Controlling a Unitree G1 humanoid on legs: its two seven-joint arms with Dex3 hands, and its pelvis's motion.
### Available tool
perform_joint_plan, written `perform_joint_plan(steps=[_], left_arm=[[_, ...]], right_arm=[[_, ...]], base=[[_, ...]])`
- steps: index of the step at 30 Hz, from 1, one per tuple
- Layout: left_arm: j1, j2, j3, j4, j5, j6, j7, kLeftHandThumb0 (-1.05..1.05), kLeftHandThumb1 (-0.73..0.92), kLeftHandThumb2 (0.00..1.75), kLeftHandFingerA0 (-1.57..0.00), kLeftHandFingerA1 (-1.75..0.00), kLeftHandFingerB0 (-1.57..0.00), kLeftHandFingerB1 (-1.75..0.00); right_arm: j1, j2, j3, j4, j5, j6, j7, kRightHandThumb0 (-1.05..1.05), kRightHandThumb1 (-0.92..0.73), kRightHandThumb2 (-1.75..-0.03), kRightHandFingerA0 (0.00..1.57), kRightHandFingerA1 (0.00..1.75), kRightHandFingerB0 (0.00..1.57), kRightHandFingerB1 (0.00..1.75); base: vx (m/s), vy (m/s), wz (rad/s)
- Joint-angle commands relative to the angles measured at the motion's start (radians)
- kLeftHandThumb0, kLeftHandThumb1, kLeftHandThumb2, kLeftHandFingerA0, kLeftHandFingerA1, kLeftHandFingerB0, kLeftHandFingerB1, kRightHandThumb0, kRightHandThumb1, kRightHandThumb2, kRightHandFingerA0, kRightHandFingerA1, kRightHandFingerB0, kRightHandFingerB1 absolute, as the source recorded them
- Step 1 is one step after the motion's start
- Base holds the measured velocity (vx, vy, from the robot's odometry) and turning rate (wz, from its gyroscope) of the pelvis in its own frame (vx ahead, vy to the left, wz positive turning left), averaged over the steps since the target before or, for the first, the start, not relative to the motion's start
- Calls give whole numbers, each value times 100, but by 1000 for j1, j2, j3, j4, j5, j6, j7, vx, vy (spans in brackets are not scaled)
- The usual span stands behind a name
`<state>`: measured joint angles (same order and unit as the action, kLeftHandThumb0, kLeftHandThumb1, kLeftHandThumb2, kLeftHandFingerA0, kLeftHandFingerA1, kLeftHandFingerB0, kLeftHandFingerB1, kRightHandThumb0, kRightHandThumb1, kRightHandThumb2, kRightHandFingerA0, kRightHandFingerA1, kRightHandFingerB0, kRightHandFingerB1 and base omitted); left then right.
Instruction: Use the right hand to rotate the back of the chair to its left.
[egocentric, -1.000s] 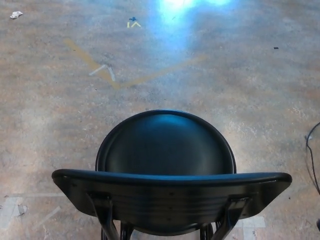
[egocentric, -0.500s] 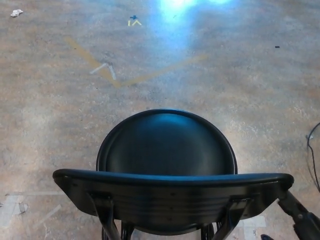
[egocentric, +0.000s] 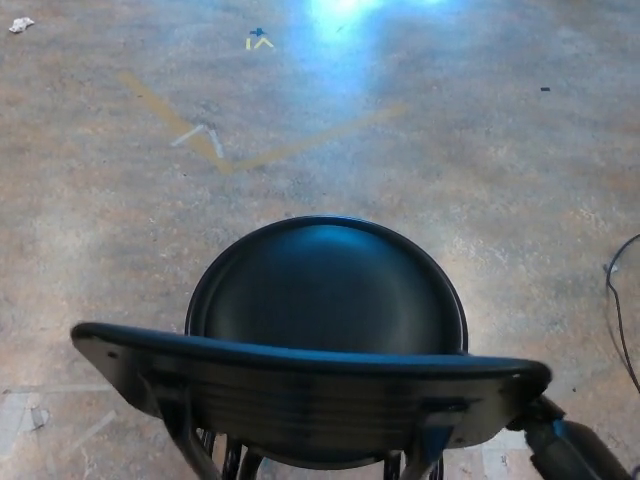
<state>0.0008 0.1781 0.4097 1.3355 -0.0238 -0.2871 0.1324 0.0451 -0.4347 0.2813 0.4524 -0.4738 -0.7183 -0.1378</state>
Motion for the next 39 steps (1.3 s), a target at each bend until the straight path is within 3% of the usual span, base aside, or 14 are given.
perform_joint_plan(steps=[1,7,9,11,12,13,28,29,30,33,35,37,38,39], left_arm=[[4,1,-2,5,-12,-5,14,-39,63,59,-69,-78,-65,-51],[4,3,-1,5,-12,-10,14,-38,61,58,-70,-88,-70,-55],[4,4,0,5,-14,-8,13,-37,61,58,-69,-85,-70,-54],[-1,7,-2,5,-11,-5,14,-37,61,58,-69,-83,-69,-53],[-5,11,-3,5,-10,-1,17,-39,61,58,-71,-91,-68,-53],[-5,14,-2,5,-12,-2,16,-37,61,58,-70,-87,-69,-54],[-17,23,-17,3,-6,-10,17,-38,62,58,-66,-113,-70,-54],[-18,25,-17,3,-7,-9,17,-38,50,92,-74,-92,-63,-68],[-18,27,-17,3,-7,-9,15,-39,62,58,-68,-105,-70,-55],[-15,36,-37,5,14,3,30,-41,62,59,-69,-92,-65,-52],[-14,34,-28,5,-1,-1,22,-38,51,92,-72,-95,-62,-68],[-15,32,-23,5,-10,-1,18,-40,50,90,-74,-94,-63,-67],[-14,32,-24,6,-9,-2,17,-40,50,91,-74,-92,-62,-66],[-12,28,-25,6,-8,-5,16,-40,50,91,-74,-92,-62,-66]], right_arm=[[-36,46,75,-52,-108,49,22,-102,-66,-106,0,0,0,0],[-115,148,165,-85,-144,113,43,-98,-64,-103,0,0,0,0],[-179,200,200,-71,-163,124,46,-105,-81,-63,0,0,0,0],[-204,225,212,-69,-157,142,59,-104,-82,-63,0,0,0,0],[-243,255,226,-56,-164,155,62,-103,-64,-102,0,0,0,0],[-280,281,239,-40,-168,161,66,-104,-81,-66,0,0,0,0],[-552,538,337,136,-178,289,119,-103,-83,-65,0,0,0,0],[-557,543,338,141,-176,292,121,-101,-81,-64,0,0,0,0],[-560,545,340,148,-177,291,118,-102,-82,-64,0,0,0,0],[-562,540,347,173,-179,278,105,-104,-83,-65,0,0,0,0],[-550,519,345,172,-180,280,102,-104,-85,-66,0,0,0,0],[-533,491,335,165,-173,271,93,-103,-70,-107,0,5,0,0],[-524,482,329,159,-167,272,96,-104,-84,-65,0,0,0,0],[-511,465,320,148,-156,273,104,-104,-84,-65,0,0,0,0]], base=[[0,0,0],[0,0,0],[0,0,0],[0,0,0],[0,0,0],[0,0,0],[0,0,0],[0,0,0],[0,0,0],[0,0,0],[0,0,0],[0,0,0],[0,0,0],[0,0,0]])
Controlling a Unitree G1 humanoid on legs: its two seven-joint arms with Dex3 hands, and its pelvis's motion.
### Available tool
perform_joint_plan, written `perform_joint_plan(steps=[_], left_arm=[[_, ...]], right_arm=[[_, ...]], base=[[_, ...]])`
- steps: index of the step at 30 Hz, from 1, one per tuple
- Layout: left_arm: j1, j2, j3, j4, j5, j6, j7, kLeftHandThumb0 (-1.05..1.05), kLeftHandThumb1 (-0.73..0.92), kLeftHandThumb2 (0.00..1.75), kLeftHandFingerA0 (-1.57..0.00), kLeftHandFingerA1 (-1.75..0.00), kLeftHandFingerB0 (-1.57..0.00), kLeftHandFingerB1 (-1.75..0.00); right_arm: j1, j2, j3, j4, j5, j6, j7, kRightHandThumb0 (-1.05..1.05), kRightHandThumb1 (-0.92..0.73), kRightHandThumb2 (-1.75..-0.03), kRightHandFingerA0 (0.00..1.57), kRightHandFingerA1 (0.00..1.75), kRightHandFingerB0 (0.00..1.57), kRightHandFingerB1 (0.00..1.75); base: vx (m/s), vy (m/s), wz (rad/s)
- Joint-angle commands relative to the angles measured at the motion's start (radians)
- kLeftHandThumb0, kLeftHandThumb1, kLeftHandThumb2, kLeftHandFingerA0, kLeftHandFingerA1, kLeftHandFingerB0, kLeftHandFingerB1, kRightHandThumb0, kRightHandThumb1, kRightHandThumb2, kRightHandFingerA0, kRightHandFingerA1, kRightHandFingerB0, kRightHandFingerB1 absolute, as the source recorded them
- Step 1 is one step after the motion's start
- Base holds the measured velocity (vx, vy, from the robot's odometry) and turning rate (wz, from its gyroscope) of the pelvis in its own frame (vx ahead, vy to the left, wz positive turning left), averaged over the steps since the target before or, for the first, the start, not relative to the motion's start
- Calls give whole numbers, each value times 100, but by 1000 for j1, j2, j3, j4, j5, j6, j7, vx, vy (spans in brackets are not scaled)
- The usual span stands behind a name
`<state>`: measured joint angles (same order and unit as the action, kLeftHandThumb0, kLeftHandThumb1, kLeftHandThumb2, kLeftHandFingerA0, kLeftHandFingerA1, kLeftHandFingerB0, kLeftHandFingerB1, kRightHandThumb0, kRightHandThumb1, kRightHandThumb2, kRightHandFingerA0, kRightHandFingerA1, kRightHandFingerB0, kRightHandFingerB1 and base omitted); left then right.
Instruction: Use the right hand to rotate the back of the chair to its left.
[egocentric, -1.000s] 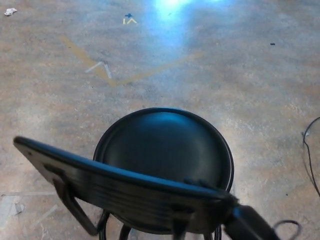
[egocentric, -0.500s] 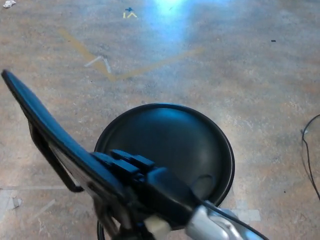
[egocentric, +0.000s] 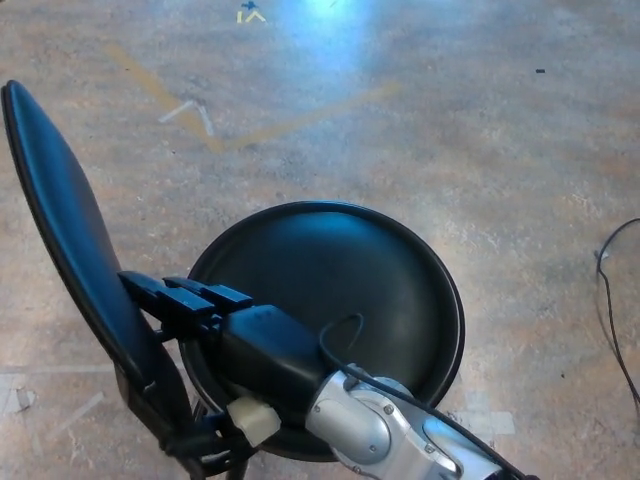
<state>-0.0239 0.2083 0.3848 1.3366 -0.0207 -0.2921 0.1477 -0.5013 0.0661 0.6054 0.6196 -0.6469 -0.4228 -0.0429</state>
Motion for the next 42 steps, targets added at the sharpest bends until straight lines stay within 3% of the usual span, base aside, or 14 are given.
perform_joint_plan(steps=[1,2,5,8,9,15,21,23,24,26,31,35,36,42], left_arm=[[15,-7,1,5,-13,-2,2,-40,50,91,-74,-92,-62,-66],[16,-9,9,4,-22,-5,-6,-37,62,58,-65,-113,-71,-55],[16,-9,6,4,-16,-3,2,-37,61,58,-67,-112,-72,-55],[16,-17,8,5,-18,-1,3,-37,62,58,-68,-109,-70,-55],[16,-16,6,5,-16,0,4,-38,64,58,-67,-98,-69,-54],[39,-23,10,8,-18,0,6,-37,63,59,-72,-82,-69,-53],[29,-20,15,5,-20,0,9,-38,61,59,-71,-86,-65,-51],[27,-17,14,5,-16,-2,14,-37,61,58,-71,-88,-67,-52],[27,-17,13,5,-15,-3,15,-36,62,57,-68,-101,-70,-53],[27,-18,-1,5,2,-11,22,-37,62,58,-65,-108,-70,-56],[22,-30,17,4,-20,-16,14,-37,62,58,-65,-104,-70,-54],[23,-34,6,5,-7,-14,18,-39,64,58,-64,-106,-71,-57],[20,-35,15,5,-19,-3,9,-40,64,59,-64,-98,-66,-56],[24,-41,32,5,-33,3,-2,-41,65,59,-65,-111,-71,-60]], right_arm=[[35,-39,-2,-22,19,-24,13,-104,-84,-65,0,0,0,0],[44,-51,-6,-33,20,-20,15,-104,-85,-65,0,0,0,0],[62,-73,-13,-51,22,-18,11,-104,-85,-66,0,0,0,0],[156,-193,-71,-119,44,-85,-29,-104,-80,-70,0,0,0,0],[196,-233,-97,-129,66,-123,-40,-97,-64,-97,0,1,0,0],[404,-408,-222,-180,67,-294,-182,-98,-67,-103,0,1,0,0],[582,-554,-380,-179,96,-342,-251,-97,-68,-103,0,1,0,0],[598,-566,-416,-143,103,-378,-277,-100,-68,-102,0,0,0,0],[607,-570,-430,-130,100,-380,-295,-100,-68,-103,0,0,0,0],[641,-587,-502,-27,111,-397,-381,-97,-65,-101,0,0,0,0],[595,-533,-543,222,111,-393,-503,-97,-73,-111,0,3,0,6],[550,-482,-561,406,165,-373,-466,-96,-73,-112,0,5,0,10],[536,-459,-570,464,182,-355,-452,-95,-75,-113,0,5,0,10],[495,-416,-608,606,215,-311,-411,-97,-76,-117,0,4,0,12]], base=[[0,0,0],[0,0,0],[0,0,0],[0,0,0],[0,0,9],[0,0,2],[0,0,0],[0,0,0],[0,0,0],[0,0,0],[0,0,0],[0,0,0],[0,0,0],[0,0,0]])
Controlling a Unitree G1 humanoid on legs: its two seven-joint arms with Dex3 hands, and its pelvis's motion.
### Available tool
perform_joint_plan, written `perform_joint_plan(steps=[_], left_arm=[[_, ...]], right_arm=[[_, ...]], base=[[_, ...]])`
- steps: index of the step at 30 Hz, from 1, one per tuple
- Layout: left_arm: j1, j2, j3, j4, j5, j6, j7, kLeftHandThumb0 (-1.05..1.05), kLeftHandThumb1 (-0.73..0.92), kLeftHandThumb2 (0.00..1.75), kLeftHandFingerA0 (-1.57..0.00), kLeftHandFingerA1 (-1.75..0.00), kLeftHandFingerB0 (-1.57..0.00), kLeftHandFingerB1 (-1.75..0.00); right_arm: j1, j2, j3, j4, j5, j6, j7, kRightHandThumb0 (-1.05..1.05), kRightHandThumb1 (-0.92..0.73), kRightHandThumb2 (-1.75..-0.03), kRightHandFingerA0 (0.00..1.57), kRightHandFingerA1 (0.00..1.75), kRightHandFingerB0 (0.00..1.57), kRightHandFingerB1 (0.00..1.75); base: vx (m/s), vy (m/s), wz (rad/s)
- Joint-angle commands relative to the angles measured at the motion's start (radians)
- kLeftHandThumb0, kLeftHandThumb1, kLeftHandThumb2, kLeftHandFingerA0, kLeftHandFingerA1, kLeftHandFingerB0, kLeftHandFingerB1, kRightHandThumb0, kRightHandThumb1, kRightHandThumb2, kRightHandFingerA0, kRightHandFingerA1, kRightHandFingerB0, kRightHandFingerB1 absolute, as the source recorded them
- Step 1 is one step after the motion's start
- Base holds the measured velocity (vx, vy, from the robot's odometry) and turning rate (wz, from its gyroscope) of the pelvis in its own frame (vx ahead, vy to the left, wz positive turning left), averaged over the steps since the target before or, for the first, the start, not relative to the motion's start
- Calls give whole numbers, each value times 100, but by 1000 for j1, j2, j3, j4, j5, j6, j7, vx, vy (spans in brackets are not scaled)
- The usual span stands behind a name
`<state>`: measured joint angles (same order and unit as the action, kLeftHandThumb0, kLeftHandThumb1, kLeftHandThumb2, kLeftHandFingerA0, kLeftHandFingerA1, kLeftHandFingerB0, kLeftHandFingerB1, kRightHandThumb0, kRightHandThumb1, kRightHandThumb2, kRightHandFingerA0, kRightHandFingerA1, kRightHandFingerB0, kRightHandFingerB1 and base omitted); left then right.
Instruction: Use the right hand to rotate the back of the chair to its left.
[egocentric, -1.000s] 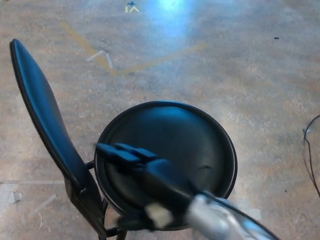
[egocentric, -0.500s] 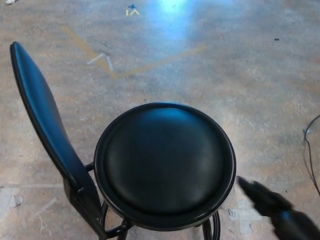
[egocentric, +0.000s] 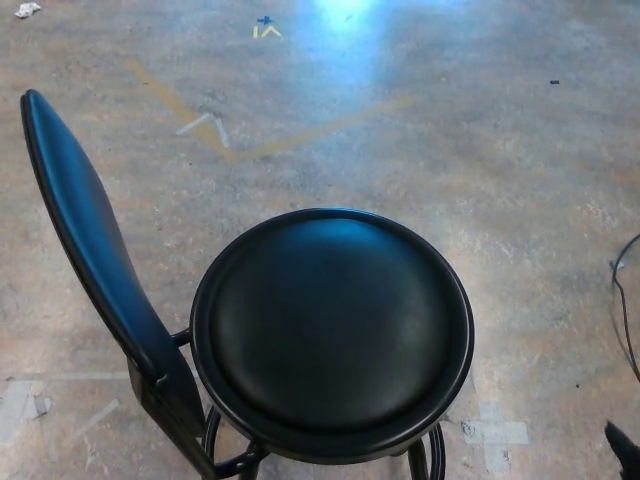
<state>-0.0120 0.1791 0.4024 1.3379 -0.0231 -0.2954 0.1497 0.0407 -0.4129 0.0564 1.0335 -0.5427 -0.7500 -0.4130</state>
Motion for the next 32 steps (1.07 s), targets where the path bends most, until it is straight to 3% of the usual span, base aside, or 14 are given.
perform_joint_plan(steps=[1,7,14,15,17,19,21,22,26,29,32], left_arm=[[15,-11,13,4,-27,3,-5,-42,66,59,-67,-101,-71,-58],[11,-18,36,4,-47,7,-12,-43,65,59,-67,-106,-72,-58],[13,-19,17,3,-37,0,-12,-42,67,59,-66,-93,-70,-57],[12,-21,21,3,-44,3,-14,-42,66,59,-64,-105,-70,-61],[10,-22,27,3,-51,6,-16,-42,66,59,-63,-107,-70,-61],[10,-20,22,3,-47,3,-13,-42,65,58,-68,-95,-69,-56],[8,-20,18,4,-45,2,-9,-42,65,59,-68,-99,-71,-58],[8,-21,21,4,-49,-3,-11,-42,65,59,-68,-109,-71,-59],[13,-21,9,4,-39,1,-4,-44,66,59,-69,-97,-71,-56],[15,-22,-2,3,-34,-1,3,-45,67,59,-66,-109,-75,-62],[13,-23,5,4,-47,2,-3,-43,66,59,-68,-103,-74,-59]], right_arm=[[-54,67,-66,212,116,26,-31,-96,-77,-118,0,5,0,12],[-83,70,-92,263,142,51,14,-96,-77,-118,1,6,1,14],[-95,68,-108,273,178,59,49,-96,-75,-117,2,6,1,14],[-96,67,-108,272,179,63,47,-103,-81,-119,9,0,7,8],[-97,66,-108,273,184,65,51,-102,-80,-118,10,2,9,9],[-100,65,-111,273,191,64,62,-97,-76,-118,1,5,0,12],[-103,65,-115,273,204,68,79,-97,-76,-118,1,5,0,13],[-105,65,-114,274,206,72,80,-103,-81,-119,9,1,8,9],[-102,59,-105,275,202,83,71,-95,-77,-118,9,12,6,13],[-101,58,-111,277,215,92,90,-96,-77,-118,10,10,6,13],[-100,57,-115,278,223,93,101,-96,-77,-118,10,15,7,12]], base=[[0,0,0],[0,0,0],[0,0,0],[0,0,0],[0,0,0],[0,0,0],[0,0,0],[0,0,0],[0,0,0],[0,0,0],[0,0,0]])
